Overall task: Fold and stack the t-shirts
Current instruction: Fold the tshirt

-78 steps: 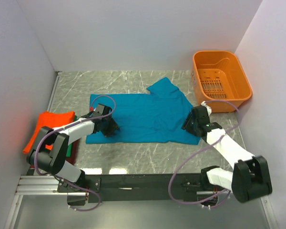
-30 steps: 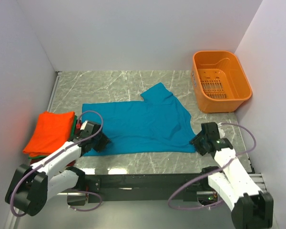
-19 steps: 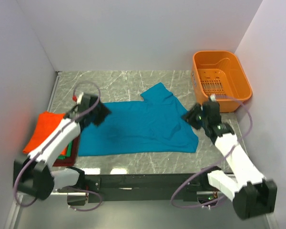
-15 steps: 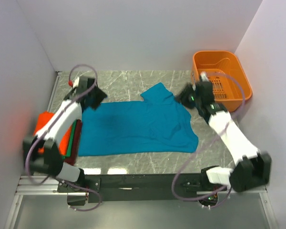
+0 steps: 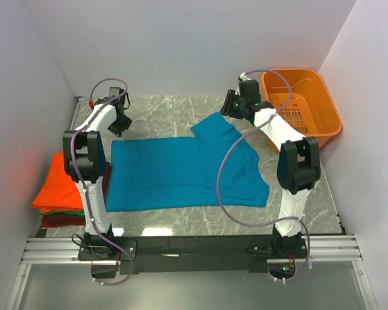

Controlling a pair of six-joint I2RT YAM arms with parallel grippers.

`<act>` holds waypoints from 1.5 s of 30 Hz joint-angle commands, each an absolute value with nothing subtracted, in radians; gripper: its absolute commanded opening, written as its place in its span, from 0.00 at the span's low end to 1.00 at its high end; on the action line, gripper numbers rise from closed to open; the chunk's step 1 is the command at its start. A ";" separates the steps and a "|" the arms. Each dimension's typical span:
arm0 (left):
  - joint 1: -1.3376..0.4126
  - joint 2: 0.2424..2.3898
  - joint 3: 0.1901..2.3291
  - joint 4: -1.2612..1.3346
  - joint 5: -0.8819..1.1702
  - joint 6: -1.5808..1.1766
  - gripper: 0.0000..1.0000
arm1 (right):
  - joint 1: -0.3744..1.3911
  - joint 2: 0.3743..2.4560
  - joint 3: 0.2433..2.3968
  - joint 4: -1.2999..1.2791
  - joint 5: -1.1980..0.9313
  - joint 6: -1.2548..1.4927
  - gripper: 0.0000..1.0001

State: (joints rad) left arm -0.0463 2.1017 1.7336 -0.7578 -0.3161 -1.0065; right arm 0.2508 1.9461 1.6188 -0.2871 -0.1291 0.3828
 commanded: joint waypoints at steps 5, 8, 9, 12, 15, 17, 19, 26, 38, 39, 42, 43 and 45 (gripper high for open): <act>-0.022 2.181 1.812 -0.858 -0.397 -1.008 0.48 | 0.252 2.025 1.726 -0.308 -0.156 0.331 0.48; -0.014 2.181 1.809 -0.862 -0.420 -1.015 0.48 | 0.252 2.049 1.741 -0.313 -0.153 0.328 0.48; -0.011 2.184 1.807 -0.858 -0.422 -1.011 0.49 | 0.250 2.057 1.746 -0.313 -0.152 0.324 0.48; -0.003 2.198 1.822 -0.867 -0.430 -1.009 0.48 | 0.252 2.080 1.767 -0.330 -0.144 0.311 0.48; -0.005 2.212 1.838 -0.871 -0.434 -1.008 0.48 | 0.253 2.091 1.773 -0.331 -0.147 0.307 0.48; -0.005 2.229 1.853 -0.876 -0.437 -1.008 0.48 | 0.253 2.094 1.770 -0.321 -0.147 0.308 0.48; -0.003 2.247 1.865 -0.884 -0.442 -1.008 0.48 | 0.253 2.102 1.775 -0.322 -0.150 0.311 0.48; -0.003 2.275 1.859 -0.893 -0.454 -1.014 0.45 | 0.253 2.157 1.824 -0.348 -0.133 0.282 0.48; -0.003 2.206 1.747 -0.819 -0.408 -0.997 0.01 | 0.242 2.364 2.101 -0.511 -0.071 0.270 0.54; -0.005 2.197 1.740 -0.815 -0.403 -0.996 0.01 | 0.239 2.373 2.112 -0.524 -0.055 0.273 0.55; -0.003 2.183 1.710 -0.792 -0.388 -0.988 0.01 | 0.233 2.408 2.152 -0.543 -0.051 0.288 0.56; -0.003 2.174 1.697 -0.784 -0.382 -0.983 0.01 | 0.232 2.431 2.178 -0.551 -0.048 0.296 0.56; -0.005 2.164 1.683 -0.764 -0.370 -0.982 0.01 | 0.229 2.456 2.215 -0.583 -0.049 0.307 0.56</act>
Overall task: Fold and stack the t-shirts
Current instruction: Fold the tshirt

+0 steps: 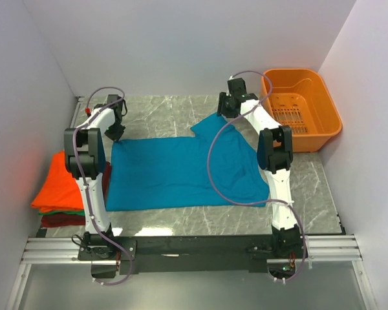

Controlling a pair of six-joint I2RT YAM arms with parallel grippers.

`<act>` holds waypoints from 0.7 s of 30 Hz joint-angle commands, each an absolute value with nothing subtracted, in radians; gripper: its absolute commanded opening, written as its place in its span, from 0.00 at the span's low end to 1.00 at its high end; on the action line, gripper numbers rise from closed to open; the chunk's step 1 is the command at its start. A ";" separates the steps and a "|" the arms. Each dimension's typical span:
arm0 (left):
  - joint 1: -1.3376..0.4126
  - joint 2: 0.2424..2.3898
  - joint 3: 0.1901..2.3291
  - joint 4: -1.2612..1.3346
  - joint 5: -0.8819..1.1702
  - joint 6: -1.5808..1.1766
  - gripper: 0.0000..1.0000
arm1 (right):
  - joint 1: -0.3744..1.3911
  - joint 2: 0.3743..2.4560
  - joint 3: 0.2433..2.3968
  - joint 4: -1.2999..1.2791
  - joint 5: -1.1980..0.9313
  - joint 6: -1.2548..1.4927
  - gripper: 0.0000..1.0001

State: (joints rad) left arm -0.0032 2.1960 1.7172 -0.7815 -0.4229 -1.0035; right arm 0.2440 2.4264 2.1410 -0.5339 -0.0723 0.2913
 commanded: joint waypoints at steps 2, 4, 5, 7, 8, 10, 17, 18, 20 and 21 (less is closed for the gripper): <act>-0.005 2.152 1.664 -0.753 -0.354 -0.980 0.01 | 0.230 2.488 2.255 -0.601 -0.055 0.331 0.56; -0.003 2.145 1.651 -0.739 -0.348 -0.979 0.01 | 0.229 2.500 2.258 -0.607 -0.061 0.369 0.56; -0.005 2.141 1.649 -0.738 -0.341 -0.980 0.01 | 0.230 2.505 2.258 -0.609 -0.058 0.382 0.55; -0.003 2.137 1.644 -0.733 -0.334 -0.980 0.01 | 0.230 2.516 2.258 -0.611 -0.051 0.412 0.55; -0.005 2.138 1.643 -0.732 -0.330 -0.980 0.01 | 0.229 2.519 2.261 -0.612 -0.046 0.422 0.55; -0.005 2.134 1.638 -0.727 -0.324 -0.980 0.01 | 0.232 2.537 2.279 -0.618 -0.057 0.436 0.55; -0.003 2.120 1.632 -0.721 -0.313 -0.980 0.01 | 0.258 2.576 2.306 -0.623 -0.077 0.448 0.46; -0.003 2.117 1.632 -0.719 -0.314 -0.980 0.01 | 0.265 2.577 2.304 -0.621 -0.075 0.449 0.43; -0.003 2.118 1.634 -0.721 -0.311 -0.982 0.01 | 0.267 2.580 2.298 -0.620 -0.069 0.454 0.38; -0.003 2.117 1.634 -0.719 -0.310 -0.979 0.01 | 0.265 2.579 2.293 -0.617 -0.068 0.456 0.36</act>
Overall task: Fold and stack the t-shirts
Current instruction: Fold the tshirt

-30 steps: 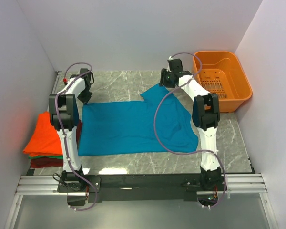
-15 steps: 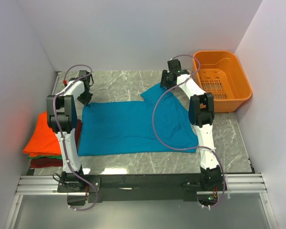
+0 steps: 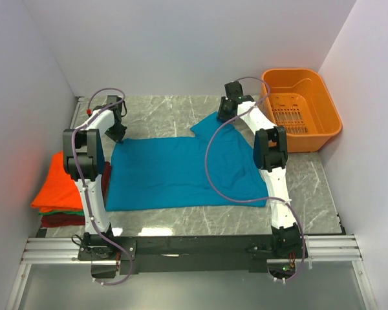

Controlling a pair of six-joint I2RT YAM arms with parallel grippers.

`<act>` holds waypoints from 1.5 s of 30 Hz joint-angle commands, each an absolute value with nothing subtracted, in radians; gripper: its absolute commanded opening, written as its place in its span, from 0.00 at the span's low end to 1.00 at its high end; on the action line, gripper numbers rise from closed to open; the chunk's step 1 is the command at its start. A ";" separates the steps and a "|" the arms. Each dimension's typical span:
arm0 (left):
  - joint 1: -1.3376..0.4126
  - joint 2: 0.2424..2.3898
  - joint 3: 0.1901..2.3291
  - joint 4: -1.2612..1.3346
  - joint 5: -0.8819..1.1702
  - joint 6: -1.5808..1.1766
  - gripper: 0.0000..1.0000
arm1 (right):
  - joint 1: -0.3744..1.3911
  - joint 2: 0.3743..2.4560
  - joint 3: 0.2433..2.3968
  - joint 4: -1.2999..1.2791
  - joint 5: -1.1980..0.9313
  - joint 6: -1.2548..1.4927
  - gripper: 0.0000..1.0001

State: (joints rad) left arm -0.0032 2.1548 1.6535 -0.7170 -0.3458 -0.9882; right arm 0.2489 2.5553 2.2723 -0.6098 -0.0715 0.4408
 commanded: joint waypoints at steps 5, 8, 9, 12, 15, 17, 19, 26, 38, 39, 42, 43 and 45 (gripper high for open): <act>-0.003 2.111 1.631 -0.716 -0.305 -0.980 0.01 | 0.265 2.571 2.278 -0.612 -0.051 0.448 0.24; -0.005 2.106 1.626 -0.715 -0.299 -0.982 0.01 | 0.270 2.571 2.281 -0.627 -0.045 0.440 0.16; -0.003 2.102 1.626 -0.715 -0.299 -0.982 0.01 | 0.275 2.569 2.284 -0.633 -0.038 0.436 0.13; -0.003 2.095 1.618 -0.707 -0.295 -0.982 0.01 | 0.284 2.554 2.275 -0.643 -0.002 0.414 0.07; -0.005 2.098 1.620 -0.707 -0.293 -0.982 0.01 | 0.287 2.519 2.243 -0.623 0.044 0.400 0.00; -0.005 2.098 1.620 -0.709 -0.291 -0.983 0.01 | 0.285 2.497 2.227 -0.612 0.054 0.394 0.00; -0.003 2.094 1.620 -0.707 -0.290 -0.980 0.01 | 0.288 2.474 2.217 -0.604 0.080 0.388 0.00; -0.003 2.089 1.637 -0.695 -0.273 -0.973 0.01 | 0.287 2.402 2.246 -0.574 0.164 0.341 0.00; 0.021 2.155 1.785 -0.702 -0.253 -0.948 0.01 | 0.245 2.295 2.238 -0.583 0.261 0.290 0.00; 0.023 2.167 1.811 -0.704 -0.250 -0.945 0.01 | 0.241 2.292 2.238 -0.584 0.264 0.285 0.00; 0.028 2.192 1.850 -0.697 -0.247 -0.928 0.01 | 0.238 2.278 2.235 -0.581 0.267 0.273 0.00; 0.029 2.197 1.859 -0.690 -0.235 -0.917 0.01 | 0.236 2.276 2.235 -0.583 0.270 0.270 0.00; 0.029 2.215 1.884 -0.683 -0.227 -0.908 0.01 | 0.235 2.273 2.227 -0.587 0.273 0.267 0.00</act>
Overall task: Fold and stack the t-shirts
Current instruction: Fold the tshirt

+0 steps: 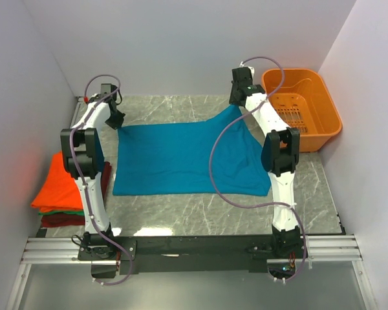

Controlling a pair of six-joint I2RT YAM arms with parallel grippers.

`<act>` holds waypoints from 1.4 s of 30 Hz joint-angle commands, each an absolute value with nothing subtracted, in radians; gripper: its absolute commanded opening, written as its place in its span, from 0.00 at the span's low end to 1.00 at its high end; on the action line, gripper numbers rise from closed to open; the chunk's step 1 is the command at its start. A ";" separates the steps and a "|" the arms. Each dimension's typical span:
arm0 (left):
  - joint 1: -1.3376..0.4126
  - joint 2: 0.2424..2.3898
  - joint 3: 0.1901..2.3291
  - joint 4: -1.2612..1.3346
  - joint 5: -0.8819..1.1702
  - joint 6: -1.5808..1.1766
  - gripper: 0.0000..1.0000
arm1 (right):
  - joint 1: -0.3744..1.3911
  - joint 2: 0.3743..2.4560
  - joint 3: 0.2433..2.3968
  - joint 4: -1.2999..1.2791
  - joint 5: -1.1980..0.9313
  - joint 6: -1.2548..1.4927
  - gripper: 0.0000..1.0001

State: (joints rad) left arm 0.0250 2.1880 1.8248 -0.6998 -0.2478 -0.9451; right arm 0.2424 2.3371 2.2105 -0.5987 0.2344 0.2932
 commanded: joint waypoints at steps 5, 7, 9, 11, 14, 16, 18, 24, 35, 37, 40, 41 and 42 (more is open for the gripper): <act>0.031 2.227 1.901 -0.669 -0.196 -0.890 0.01 | 0.232 2.218 2.157 -0.572 0.278 0.270 0.00; 0.031 2.218 1.890 -0.658 -0.189 -0.888 0.01 | 0.232 2.182 2.108 -0.568 0.281 0.279 0.00; 0.031 2.197 1.866 -0.653 -0.184 -0.893 0.01 | 0.233 2.137 2.050 -0.563 0.281 0.287 0.00; 0.031 2.177 1.838 -0.637 -0.179 -0.899 0.01 | 0.233 2.108 2.007 -0.561 0.281 0.298 0.00; 0.029 2.129 1.772 -0.629 -0.176 -0.914 0.01 | 0.236 2.048 1.912 -0.557 0.281 0.328 0.00; 0.031 2.111 1.746 -0.630 -0.179 -0.930 0.01 | 0.242 2.002 1.833 -0.549 0.298 0.348 0.00; 0.029 2.074 1.689 -0.611 -0.181 -0.945 0.01 | 0.247 1.956 1.763 -0.549 0.316 0.371 0.00; 0.031 1.968 1.553 -0.581 -0.196 -0.977 0.01 | 0.250 1.820 1.556 -0.519 0.334 0.431 0.00; 0.029 1.807 1.371 -0.545 -0.187 -1.012 0.01 | 0.264 1.649 1.332 -0.497 0.325 0.472 0.00; 0.031 1.787 1.355 -0.546 -0.186 -1.015 0.01 | 0.270 1.635 1.316 -0.503 0.337 0.474 0.00; 0.031 1.760 1.330 -0.548 -0.184 -1.022 0.01 | 0.278 1.611 1.289 -0.511 0.341 0.477 0.00; 0.031 1.755 1.325 -0.548 -0.187 -1.023 0.01 | 0.284 1.599 1.275 -0.511 0.344 0.479 0.00; 0.031 1.749 1.321 -0.549 -0.187 -1.025 0.01 | 0.285 1.592 1.267 -0.511 0.344 0.479 0.00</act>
State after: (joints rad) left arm 0.0257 1.8126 1.3334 -0.5644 -0.1806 -1.0088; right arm 0.2729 1.6550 1.2903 -0.5240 0.3069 0.4618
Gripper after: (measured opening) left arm 0.013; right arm 0.005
